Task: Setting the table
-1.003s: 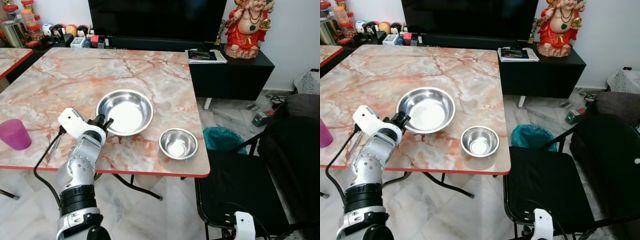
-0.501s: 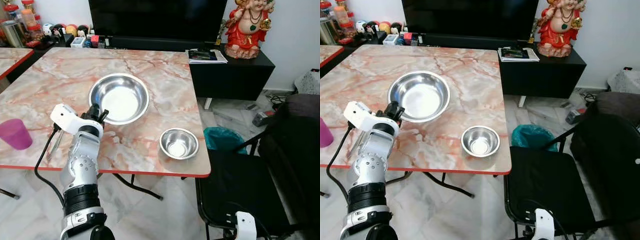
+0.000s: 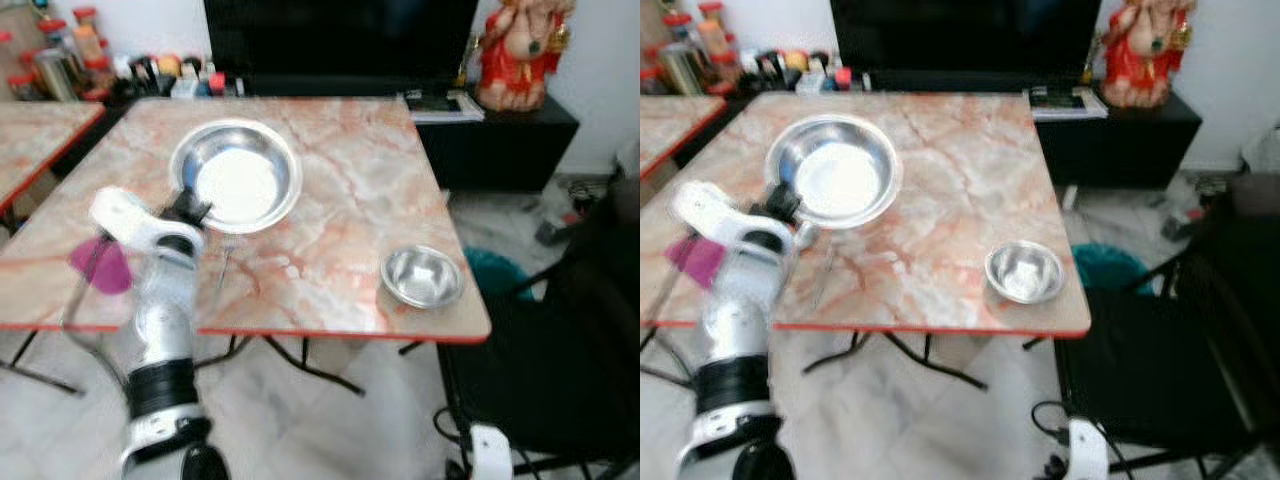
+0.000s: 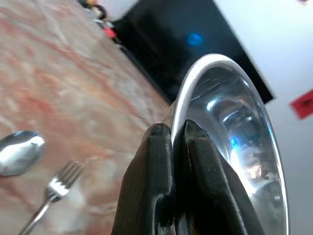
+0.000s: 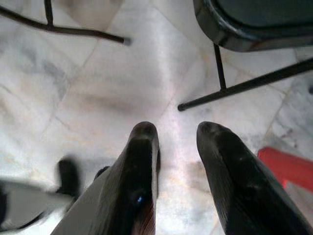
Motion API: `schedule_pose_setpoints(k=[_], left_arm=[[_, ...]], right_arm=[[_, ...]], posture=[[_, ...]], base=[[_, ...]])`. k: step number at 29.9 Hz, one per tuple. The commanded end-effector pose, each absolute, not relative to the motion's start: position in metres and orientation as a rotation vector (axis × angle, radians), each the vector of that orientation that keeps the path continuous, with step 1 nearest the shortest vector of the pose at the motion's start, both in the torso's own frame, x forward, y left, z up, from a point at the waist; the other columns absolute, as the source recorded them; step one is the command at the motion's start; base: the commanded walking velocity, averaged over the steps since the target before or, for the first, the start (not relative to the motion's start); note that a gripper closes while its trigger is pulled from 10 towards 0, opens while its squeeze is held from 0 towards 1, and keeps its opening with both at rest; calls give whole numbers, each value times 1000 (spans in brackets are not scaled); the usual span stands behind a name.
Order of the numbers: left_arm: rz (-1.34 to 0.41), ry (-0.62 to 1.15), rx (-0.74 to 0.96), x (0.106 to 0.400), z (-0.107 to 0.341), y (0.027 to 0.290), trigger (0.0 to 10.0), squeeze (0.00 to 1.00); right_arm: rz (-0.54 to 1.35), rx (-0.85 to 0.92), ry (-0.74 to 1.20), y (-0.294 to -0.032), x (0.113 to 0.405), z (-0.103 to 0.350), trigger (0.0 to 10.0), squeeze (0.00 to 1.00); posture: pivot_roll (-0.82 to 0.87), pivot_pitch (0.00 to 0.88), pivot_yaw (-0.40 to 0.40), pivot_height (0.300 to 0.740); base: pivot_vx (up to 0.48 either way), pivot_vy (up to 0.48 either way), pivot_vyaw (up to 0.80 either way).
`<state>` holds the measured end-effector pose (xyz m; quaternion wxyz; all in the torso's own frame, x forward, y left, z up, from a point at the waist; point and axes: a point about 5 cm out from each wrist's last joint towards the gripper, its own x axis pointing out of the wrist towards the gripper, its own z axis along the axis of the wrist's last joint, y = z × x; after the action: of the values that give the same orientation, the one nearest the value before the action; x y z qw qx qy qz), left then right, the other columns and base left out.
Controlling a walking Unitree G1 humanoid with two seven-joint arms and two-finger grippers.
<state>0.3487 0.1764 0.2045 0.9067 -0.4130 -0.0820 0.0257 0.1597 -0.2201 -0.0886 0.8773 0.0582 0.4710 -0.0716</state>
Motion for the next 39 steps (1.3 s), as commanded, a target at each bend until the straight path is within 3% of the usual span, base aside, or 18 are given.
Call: schedule_pose_setpoints(k=[1,39], left_arm=[[42,-241,-836,347,222,185,10000,0],[52,-276,-819,342,229,190,10000,0]], right_arm=[[-149,138,974,-216,163,-88,10000,0],[-132,140,965,-217,166,-87,10000,0]], posture=[[10,0,-18,740],[29,0,-36,740]], base=[[0,458,0],[0,447,0]])
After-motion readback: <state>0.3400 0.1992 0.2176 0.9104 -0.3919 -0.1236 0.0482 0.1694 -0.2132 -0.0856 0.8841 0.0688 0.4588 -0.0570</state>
